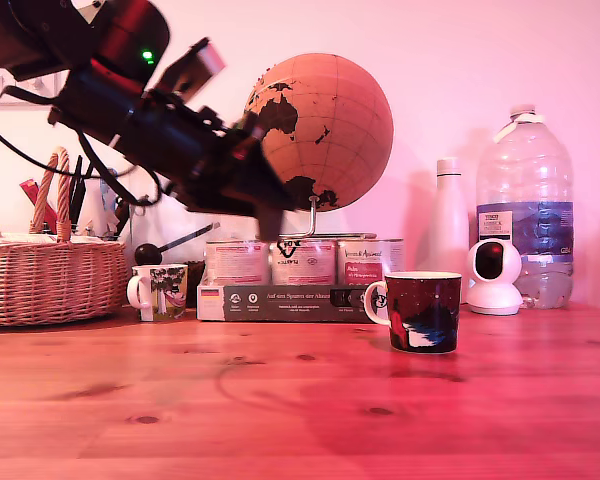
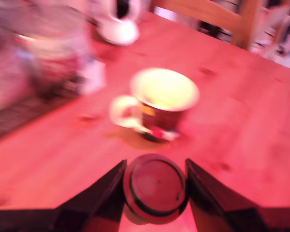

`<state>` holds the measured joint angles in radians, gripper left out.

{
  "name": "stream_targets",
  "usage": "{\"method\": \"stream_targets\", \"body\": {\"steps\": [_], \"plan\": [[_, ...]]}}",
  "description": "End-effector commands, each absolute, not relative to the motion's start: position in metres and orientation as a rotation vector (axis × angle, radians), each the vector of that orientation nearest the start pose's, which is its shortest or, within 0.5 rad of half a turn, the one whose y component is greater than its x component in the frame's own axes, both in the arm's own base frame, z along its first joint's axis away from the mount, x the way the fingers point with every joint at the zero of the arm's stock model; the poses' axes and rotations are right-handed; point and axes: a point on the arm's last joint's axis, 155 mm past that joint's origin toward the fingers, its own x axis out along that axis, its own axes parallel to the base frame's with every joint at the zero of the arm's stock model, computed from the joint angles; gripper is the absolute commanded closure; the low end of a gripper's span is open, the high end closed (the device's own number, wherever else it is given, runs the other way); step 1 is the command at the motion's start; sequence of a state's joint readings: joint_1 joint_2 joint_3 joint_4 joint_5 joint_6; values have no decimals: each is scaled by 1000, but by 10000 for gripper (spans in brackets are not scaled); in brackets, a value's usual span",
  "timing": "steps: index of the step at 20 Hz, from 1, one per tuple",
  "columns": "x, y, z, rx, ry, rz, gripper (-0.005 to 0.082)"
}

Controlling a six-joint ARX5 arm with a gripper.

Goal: Pick up the coffee capsules on the table and drop them inside the coffee cup

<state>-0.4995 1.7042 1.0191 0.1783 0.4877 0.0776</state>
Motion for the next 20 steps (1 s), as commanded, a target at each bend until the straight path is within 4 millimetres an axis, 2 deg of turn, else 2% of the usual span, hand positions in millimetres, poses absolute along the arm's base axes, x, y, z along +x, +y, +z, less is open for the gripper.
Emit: {"method": "stream_targets", "body": {"steps": [1, 5, 12, 20], "plan": [[377, -312, 141, 71, 496, -995, 559], [370, -323, 144, 78, 482, -1023, 559], [370, -325, 147, 60, 475, -1022, 559], [379, -346, 184, 79, 284, -991, 559]]}}
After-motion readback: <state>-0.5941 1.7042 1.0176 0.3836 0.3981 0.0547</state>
